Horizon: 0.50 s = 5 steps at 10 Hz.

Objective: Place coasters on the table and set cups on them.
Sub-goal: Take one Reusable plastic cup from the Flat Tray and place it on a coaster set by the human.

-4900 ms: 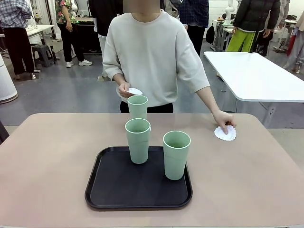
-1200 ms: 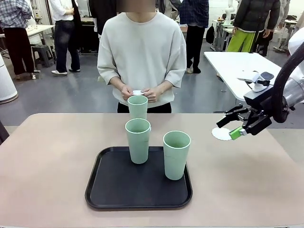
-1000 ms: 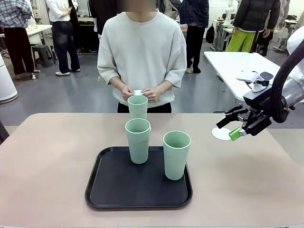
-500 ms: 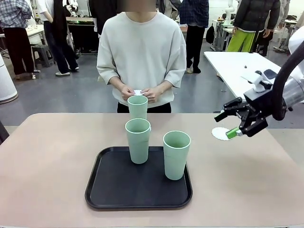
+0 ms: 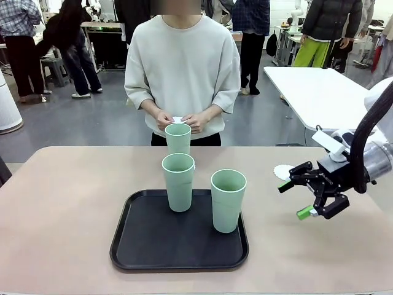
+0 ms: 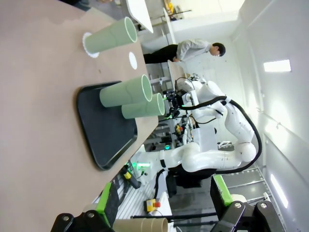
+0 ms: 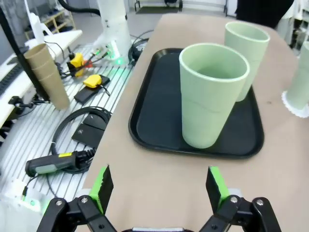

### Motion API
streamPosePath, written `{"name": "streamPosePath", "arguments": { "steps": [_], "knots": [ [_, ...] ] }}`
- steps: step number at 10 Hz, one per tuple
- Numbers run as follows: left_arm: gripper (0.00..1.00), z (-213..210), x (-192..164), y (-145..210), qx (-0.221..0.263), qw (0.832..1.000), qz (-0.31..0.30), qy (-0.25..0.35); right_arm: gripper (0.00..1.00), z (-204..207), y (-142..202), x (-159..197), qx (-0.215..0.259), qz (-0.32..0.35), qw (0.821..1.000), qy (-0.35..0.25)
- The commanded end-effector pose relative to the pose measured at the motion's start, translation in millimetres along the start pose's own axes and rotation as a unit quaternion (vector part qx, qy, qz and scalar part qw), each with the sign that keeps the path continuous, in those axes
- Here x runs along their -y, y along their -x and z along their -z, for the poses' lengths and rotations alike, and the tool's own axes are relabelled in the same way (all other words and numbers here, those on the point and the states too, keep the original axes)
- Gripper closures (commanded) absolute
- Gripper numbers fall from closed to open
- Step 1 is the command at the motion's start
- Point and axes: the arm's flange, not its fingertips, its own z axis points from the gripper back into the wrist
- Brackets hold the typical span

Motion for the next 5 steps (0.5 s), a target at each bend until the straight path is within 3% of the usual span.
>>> {"name": "streamPosePath", "arguments": {
  "steps": [1,4,5],
  "knots": [
    [0.0,-0.9,2.7,-2.4,0.003,1.0,0.004,0.006,0.0,-1.8,8.8,5.3,0.035,-0.017,0.999,0.027],
    [0.0,-0.9,2.7,-2.4,0.003,1.0,0.004,0.006,0.0,16.0,23.6,8.4,0.058,-0.025,0.995,0.081],
    [0.0,-0.9,2.7,-2.4,0.003,1.0,0.004,0.006,0.0,24.7,26.9,9.4,0.059,-0.02,0.996,0.07]
  ]
}}
